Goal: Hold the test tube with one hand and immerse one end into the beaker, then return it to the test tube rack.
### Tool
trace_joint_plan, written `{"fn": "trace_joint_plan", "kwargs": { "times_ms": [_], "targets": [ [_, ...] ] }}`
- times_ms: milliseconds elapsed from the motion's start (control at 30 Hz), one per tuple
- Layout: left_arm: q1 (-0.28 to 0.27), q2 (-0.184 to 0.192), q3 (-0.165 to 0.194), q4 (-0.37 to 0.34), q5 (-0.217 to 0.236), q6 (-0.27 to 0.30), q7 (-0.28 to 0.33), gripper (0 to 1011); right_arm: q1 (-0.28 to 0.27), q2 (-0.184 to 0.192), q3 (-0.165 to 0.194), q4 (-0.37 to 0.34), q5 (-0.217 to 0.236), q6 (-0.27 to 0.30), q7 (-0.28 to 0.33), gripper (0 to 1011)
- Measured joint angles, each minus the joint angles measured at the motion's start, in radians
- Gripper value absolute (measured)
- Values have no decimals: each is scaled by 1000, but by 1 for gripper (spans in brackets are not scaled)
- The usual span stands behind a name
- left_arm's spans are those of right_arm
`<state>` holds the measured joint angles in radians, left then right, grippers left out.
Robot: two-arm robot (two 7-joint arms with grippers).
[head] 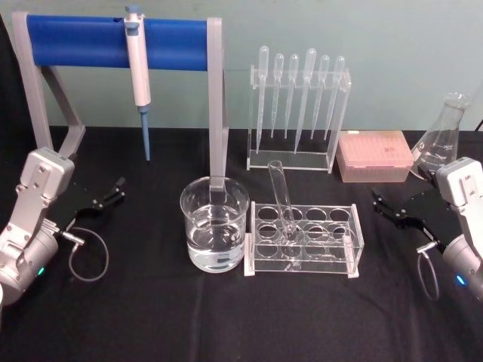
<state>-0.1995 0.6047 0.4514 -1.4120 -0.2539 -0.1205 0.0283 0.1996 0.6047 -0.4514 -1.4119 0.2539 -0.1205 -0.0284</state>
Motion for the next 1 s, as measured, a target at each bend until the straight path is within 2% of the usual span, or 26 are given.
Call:
{"fn": "trace_joint_plan", "kwargs": {
  "times_ms": [1000],
  "targets": [
    [0,0,0,0,0,0,0,1000,-4,2,4,-8,-3,0,0,1002]
  ]
}}
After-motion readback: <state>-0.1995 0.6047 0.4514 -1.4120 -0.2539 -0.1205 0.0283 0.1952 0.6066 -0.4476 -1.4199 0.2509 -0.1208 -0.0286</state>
